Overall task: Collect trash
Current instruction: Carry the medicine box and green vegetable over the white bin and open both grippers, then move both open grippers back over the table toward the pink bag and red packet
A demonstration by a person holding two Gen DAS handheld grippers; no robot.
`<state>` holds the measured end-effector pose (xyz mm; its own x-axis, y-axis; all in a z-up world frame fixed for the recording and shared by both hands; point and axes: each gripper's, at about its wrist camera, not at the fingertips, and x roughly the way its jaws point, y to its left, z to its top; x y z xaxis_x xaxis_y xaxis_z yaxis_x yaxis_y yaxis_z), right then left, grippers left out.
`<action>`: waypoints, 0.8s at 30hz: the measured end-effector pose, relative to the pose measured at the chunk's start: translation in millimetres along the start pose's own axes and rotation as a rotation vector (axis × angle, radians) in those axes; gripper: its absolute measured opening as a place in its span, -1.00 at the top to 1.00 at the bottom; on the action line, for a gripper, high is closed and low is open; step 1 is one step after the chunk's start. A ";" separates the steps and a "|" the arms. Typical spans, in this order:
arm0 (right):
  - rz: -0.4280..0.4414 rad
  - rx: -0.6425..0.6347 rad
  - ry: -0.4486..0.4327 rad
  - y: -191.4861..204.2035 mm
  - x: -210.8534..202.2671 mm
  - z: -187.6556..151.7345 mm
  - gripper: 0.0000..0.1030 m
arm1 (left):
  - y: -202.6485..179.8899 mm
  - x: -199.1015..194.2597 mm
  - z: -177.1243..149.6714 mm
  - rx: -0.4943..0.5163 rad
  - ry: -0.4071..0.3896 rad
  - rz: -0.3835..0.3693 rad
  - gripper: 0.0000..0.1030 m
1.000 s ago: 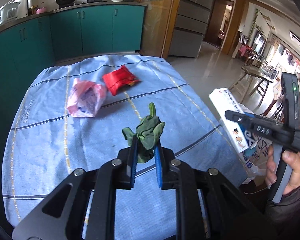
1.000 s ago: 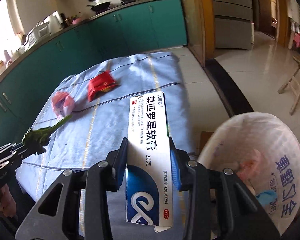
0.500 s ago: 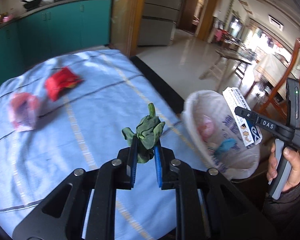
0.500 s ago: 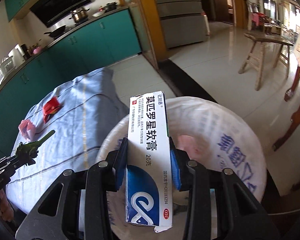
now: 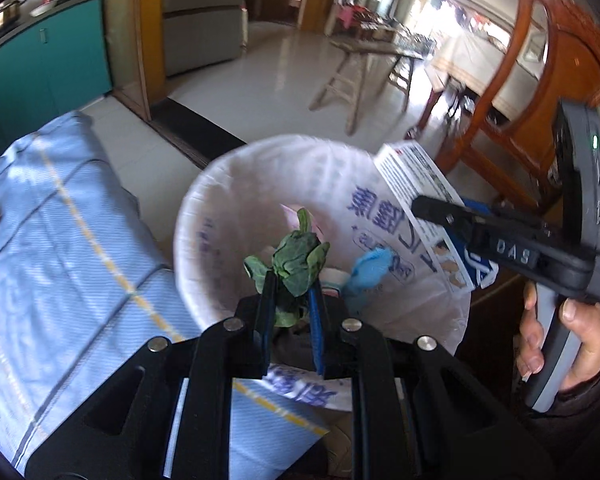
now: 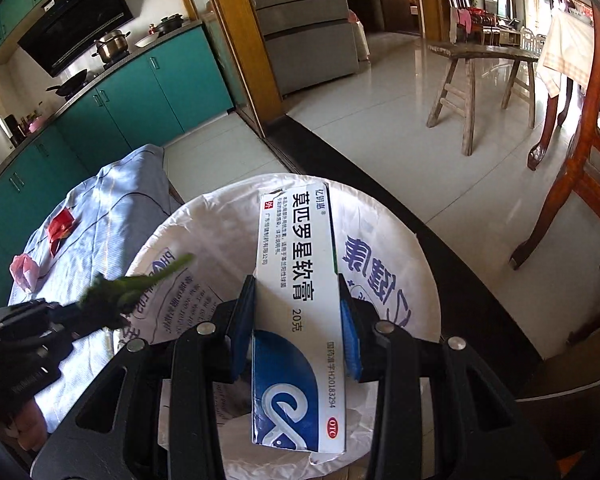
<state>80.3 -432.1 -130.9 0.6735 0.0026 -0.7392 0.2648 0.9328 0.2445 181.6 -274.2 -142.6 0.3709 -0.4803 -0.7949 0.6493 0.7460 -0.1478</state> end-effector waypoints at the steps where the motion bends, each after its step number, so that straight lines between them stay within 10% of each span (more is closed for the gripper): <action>1: 0.000 0.001 0.004 -0.5 1.7 0.0 0.26 | -3.1 5.5 -1.2 0.008 0.012 0.000 0.66; 11: -0.017 -0.036 0.024 12.7 14.1 4.2 0.04 | -4.7 -1.2 -9.7 0.028 -0.033 0.058 -0.33; 24: -0.031 -0.057 0.014 29.5 16.9 12.1 -0.57 | 46.5 -48.0 -21.2 -0.126 -0.150 0.214 -0.56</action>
<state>107.8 -408.9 -128.6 0.6555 -0.0224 -0.7548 0.2458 0.9515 0.1852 179.9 -206.7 -123.8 0.5909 -0.3618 -0.7210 0.4614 0.8847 -0.0658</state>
